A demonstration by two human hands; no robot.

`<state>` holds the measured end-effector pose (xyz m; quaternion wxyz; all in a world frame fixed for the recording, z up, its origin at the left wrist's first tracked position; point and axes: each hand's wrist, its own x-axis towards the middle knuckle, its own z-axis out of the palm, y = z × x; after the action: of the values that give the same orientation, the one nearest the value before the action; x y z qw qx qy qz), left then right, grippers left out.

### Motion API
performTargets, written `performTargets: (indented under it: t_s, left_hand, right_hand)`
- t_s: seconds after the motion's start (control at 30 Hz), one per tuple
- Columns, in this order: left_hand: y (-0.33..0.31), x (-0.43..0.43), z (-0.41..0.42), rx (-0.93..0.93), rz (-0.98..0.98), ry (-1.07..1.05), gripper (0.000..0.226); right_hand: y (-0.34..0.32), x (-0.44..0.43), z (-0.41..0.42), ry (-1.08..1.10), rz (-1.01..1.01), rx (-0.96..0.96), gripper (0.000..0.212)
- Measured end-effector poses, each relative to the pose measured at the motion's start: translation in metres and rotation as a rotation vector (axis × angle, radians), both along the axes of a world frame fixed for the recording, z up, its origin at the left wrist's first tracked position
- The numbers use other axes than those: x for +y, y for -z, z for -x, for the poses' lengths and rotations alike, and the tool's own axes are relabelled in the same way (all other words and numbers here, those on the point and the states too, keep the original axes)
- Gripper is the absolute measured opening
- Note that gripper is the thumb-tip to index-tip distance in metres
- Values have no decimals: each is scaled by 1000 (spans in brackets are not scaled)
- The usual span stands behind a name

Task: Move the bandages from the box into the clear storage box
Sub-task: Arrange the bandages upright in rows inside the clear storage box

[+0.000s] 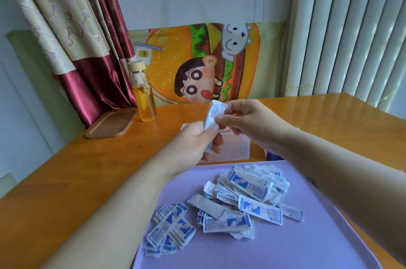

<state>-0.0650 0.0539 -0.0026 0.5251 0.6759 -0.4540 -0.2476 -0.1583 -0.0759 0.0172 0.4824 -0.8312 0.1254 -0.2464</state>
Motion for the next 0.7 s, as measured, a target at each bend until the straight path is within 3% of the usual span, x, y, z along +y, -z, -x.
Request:
performTargets:
  t_s: [0.23,0.33,0.5,0.57,0.7]
  left_hand:
    - [12,-23,-46,-99,17,-92,26]
    - [14,-35,-62,-111,12,-96,25]
    - [19,-38,-96,-397,-23,-208,25]
    - [28,-30,-110,-478,-49,-288,26]
    - [50,-22,-125,-585,-221,-294,23]
  right_hand:
    - [9,-17,-49,9,-205,-25,12]
    - [18,-21,-70,32,-151,-1,12]
    - [17,-43,-96,147,-71,-34,10]
    - [16,-57,-107,193,-15,74,13]
    - [37,-79,-137,198,101,505,17]
